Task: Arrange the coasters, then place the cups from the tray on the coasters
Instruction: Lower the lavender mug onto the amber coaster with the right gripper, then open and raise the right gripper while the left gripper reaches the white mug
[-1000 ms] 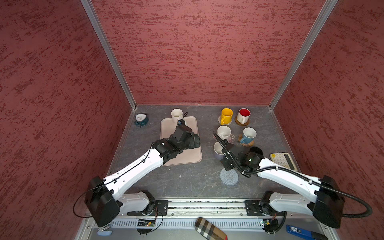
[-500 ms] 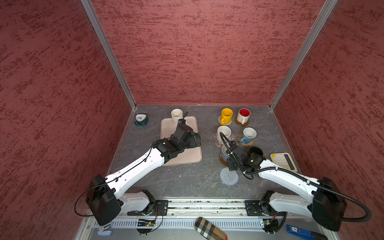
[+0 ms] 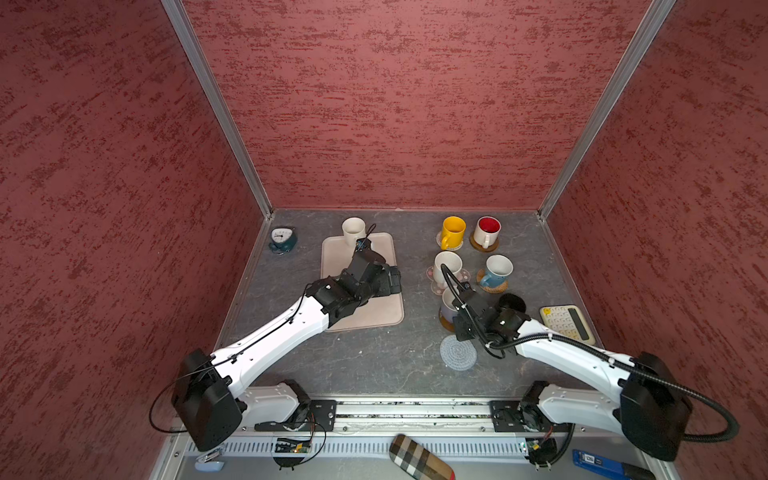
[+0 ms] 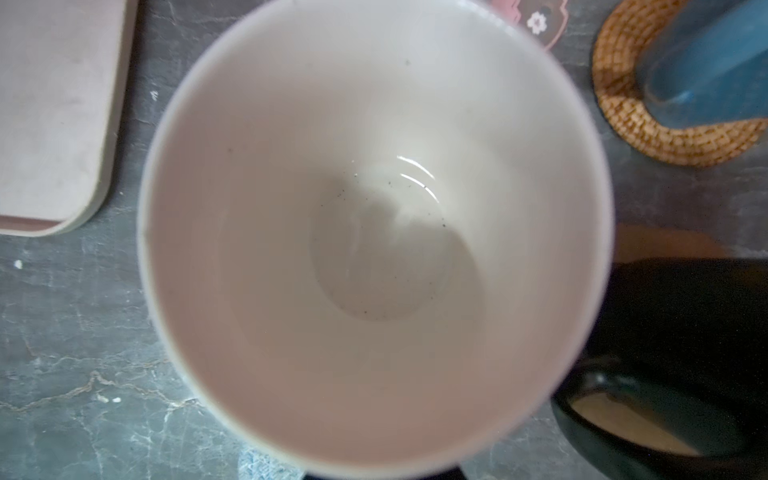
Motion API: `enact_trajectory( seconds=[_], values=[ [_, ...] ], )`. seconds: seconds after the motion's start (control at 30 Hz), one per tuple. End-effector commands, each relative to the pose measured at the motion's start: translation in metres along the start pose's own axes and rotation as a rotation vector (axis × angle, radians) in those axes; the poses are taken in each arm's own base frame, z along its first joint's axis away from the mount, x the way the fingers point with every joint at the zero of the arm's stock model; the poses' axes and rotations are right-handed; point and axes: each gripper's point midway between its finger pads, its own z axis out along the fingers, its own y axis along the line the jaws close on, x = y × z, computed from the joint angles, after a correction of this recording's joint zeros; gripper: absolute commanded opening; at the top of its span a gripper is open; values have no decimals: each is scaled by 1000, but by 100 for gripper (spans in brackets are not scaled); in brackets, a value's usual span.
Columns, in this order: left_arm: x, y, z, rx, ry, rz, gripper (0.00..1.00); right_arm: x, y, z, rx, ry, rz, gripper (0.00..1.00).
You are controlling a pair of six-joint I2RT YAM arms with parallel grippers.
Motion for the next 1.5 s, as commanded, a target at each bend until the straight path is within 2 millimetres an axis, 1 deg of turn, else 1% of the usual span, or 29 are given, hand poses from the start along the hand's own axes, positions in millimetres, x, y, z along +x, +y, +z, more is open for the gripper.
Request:
enact_trajectory(
  seconds=[0.0,0.13,0.17,0.6,0.8,0.9,1.0,1.13,1.3,1.47],
  values=[
    [3,3,3,-1,3,-14,100,-20,-2,-1,14,-83,52,0],
    [2,2,2,-1,6,-10,100,-19,-3,0,13,-82,56,0],
    [2,2,2,-1,5,-10,100,-18,-3,1,13,-81,59,2],
    [0,9,-1,-30,2,-12,100,-17,-1,1,-2,-74,60,37],
    [-12,14,-7,-38,10,-20,100,-17,1,-4,-19,-70,65,50],
    [-18,25,-5,-38,36,-74,100,-21,3,-12,-41,-90,75,57],
    [-22,43,0,-88,46,-111,99,-27,4,-23,-67,-119,90,63],
    [-33,63,8,-164,50,-107,93,-39,7,-44,-109,-175,102,66],
    [-43,81,30,-257,88,-72,86,-62,15,-74,-183,-269,91,72],
    [-60,92,51,-302,103,-53,79,-83,23,-99,-242,-356,65,77]
  ],
)
